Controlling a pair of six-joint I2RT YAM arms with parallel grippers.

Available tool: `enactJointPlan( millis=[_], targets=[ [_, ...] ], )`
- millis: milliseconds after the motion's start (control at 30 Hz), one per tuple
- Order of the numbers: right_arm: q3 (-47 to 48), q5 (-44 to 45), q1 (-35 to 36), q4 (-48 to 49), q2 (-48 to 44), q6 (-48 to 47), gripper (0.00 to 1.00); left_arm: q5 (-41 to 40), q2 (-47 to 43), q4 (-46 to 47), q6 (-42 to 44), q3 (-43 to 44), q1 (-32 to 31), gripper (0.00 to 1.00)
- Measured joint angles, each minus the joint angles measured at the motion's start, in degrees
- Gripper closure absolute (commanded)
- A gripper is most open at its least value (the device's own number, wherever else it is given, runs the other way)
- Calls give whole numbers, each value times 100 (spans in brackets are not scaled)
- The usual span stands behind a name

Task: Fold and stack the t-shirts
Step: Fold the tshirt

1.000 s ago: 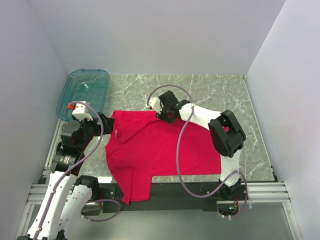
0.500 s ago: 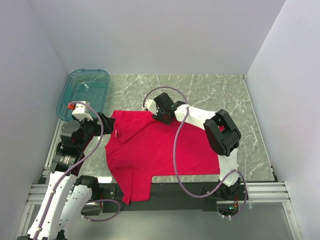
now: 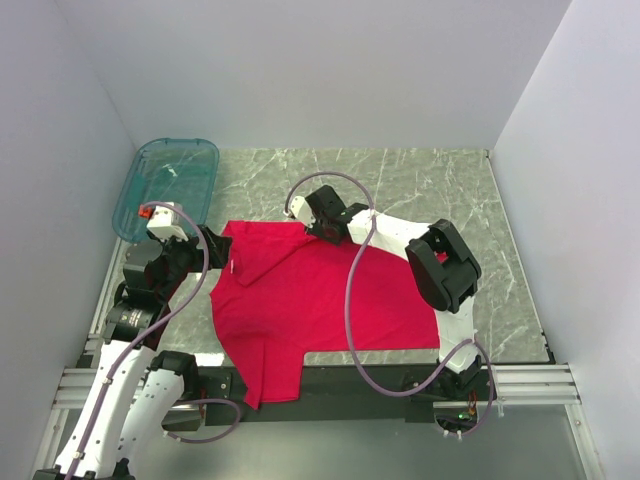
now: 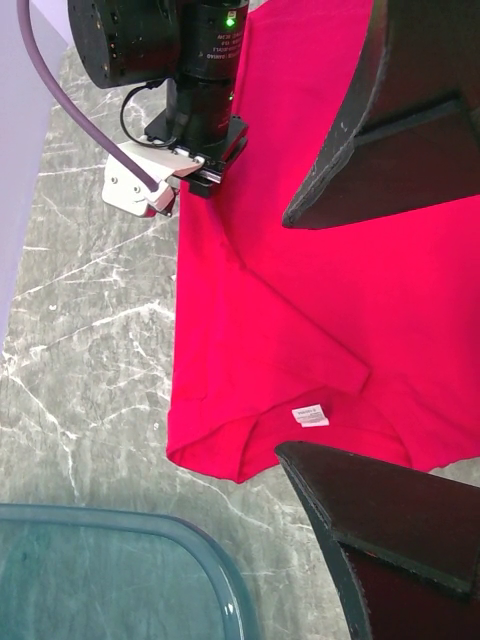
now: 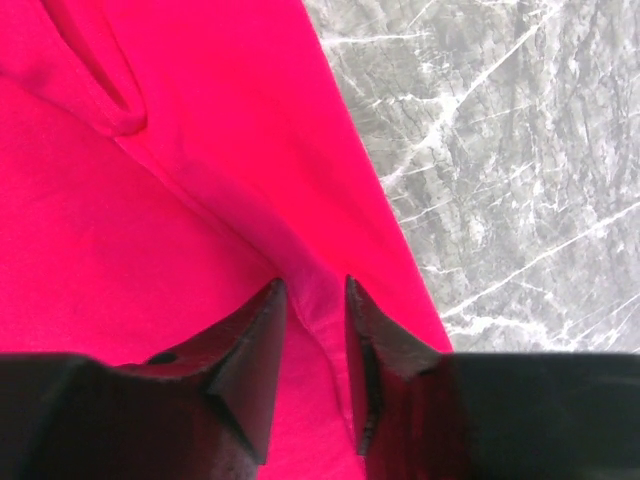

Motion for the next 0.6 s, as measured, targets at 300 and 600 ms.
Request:
enactJointPlan(
  millis=[300, 600],
  targets=[
    [0, 17, 0, 24, 66, 24, 83, 11, 0, 2, 0, 0, 0, 7],
    [-7, 15, 2, 31, 66, 33, 100, 17, 0, 2, 0, 0, 0, 7]
  ],
)
